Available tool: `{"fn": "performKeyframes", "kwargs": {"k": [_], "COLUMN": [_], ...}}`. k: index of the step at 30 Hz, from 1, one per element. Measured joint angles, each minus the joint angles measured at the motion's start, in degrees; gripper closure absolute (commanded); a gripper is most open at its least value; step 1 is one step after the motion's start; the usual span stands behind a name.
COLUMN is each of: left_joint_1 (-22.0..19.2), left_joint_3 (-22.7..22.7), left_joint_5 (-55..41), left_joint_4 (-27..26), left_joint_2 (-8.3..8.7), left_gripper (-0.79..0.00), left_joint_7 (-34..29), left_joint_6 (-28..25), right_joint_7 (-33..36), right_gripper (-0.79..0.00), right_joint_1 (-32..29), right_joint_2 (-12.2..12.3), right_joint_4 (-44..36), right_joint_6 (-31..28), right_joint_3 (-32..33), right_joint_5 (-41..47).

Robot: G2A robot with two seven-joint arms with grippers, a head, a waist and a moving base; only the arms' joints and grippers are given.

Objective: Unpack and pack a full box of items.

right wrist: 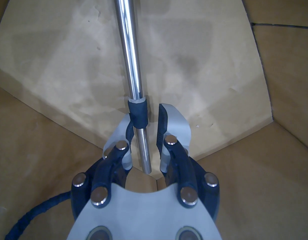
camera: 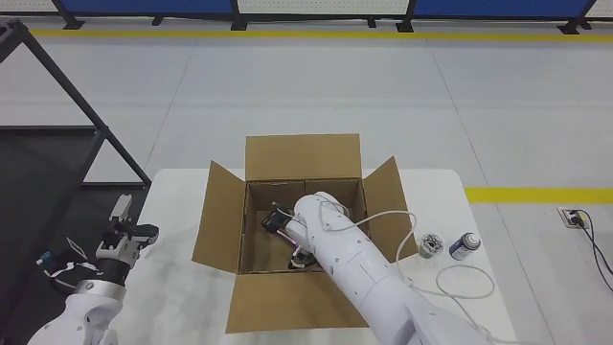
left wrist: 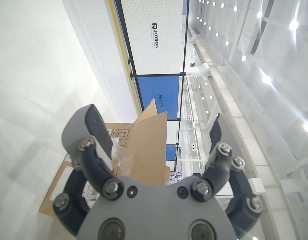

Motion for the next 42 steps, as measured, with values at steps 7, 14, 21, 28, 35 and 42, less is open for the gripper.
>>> {"fn": "performKeyframes", "kwargs": {"k": [7, 14, 21, 28, 35, 42], "left_joint_1": [0.0, 0.0, 0.0, 0.0, 0.0, 0.0], "left_joint_3": [0.0, 0.0, 0.0, 0.0, 0.0, 0.0], "left_joint_5": [0.0, 0.0, 0.0, 0.0, 0.0, 0.0], "left_joint_4": [0.0, 0.0, 0.0, 0.0, 0.0, 0.0], "left_joint_2": [0.00, 0.00, 0.00, 0.00, 0.00, 0.00], "left_gripper": [-0.785, -0.785, -0.785, -0.785, -0.785, -0.785], "left_joint_7": [0.0, 0.0, 0.0, 0.0, 0.0, 0.0], "left_joint_6": [0.0, 0.0, 0.0, 0.0, 0.0, 0.0], "right_joint_7": [-0.1, -0.2, -0.5, -1.3, -2.7, -5.4], "right_gripper": [-0.200, -0.160, 0.000, 0.000, 0.000, 0.000], "right_joint_1": [-0.2, -0.4, -0.7, -0.3, 0.5, 0.6], "right_joint_2": [0.0, 0.1, 0.3, 0.6, 1.0, 1.6], "right_joint_4": [0.6, 1.1, 1.4, 1.0, 0.5, -0.7], "right_joint_6": [-0.2, -0.5, -0.9, -1.0, -1.6, -2.4], "right_joint_3": [0.4, 0.9, 1.2, 1.6, 1.9, 1.9], "right_joint_5": [0.2, 0.3, 0.2, 0.0, -0.6, -2.0]}}
